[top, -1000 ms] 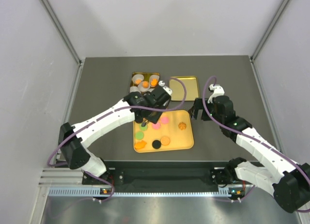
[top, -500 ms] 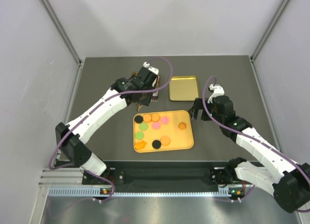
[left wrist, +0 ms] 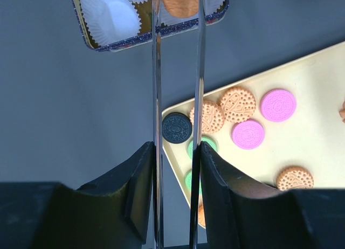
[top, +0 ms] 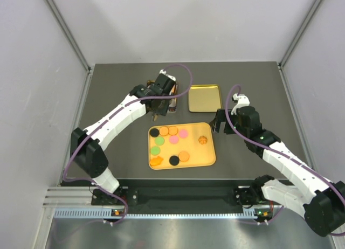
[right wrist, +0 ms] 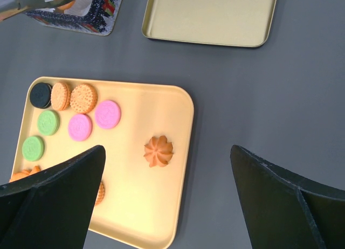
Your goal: Pack the cookies
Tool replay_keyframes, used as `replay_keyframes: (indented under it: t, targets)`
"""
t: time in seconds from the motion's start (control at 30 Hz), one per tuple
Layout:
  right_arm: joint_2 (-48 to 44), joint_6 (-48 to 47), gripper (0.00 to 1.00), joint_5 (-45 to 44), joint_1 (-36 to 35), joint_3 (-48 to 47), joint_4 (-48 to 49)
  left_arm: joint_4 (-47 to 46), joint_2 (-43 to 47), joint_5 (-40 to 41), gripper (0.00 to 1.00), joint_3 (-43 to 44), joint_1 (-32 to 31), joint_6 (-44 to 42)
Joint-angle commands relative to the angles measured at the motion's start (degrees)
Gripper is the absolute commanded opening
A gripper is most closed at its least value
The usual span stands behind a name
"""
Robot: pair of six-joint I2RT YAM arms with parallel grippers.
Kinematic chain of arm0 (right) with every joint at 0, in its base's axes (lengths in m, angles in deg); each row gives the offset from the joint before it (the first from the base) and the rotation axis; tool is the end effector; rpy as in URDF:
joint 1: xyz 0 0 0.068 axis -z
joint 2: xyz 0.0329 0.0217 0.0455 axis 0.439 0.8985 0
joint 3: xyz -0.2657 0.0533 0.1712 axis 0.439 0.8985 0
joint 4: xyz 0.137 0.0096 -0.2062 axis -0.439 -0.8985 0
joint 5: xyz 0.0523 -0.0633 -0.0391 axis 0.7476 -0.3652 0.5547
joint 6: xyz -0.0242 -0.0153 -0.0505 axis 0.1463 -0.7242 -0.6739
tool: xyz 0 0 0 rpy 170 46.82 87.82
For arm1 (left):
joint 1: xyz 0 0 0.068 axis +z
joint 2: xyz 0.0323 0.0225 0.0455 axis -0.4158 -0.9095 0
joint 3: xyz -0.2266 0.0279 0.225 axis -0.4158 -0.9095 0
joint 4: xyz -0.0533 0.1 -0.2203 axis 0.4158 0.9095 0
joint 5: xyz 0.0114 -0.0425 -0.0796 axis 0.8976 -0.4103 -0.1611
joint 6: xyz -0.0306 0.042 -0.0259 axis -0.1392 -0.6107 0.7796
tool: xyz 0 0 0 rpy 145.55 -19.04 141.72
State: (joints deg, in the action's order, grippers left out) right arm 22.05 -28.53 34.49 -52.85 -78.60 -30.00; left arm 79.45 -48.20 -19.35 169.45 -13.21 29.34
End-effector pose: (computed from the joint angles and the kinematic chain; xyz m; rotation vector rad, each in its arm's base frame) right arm 0.1604 0.0800 0.2988 -0.0728 2.1265 0.4866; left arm 0.2757 -0.1972 0.3673 0.4228 2.4624 0.0557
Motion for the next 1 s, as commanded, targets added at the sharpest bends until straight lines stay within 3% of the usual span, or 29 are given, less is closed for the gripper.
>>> replay_keyframes:
  t: [0.0,0.97]
  targets:
    - [-0.44,-0.62,1.0,0.27,0.53,0.1,1.47,-3.71,0.55,-0.11,0.42,-0.4,0.6,-0.91]
    - [-0.62,-0.71,1.0,0.18,0.44,0.1,1.47,-6.7,-0.77,-1.6,0.47,-2.42,1.83,-1.35]
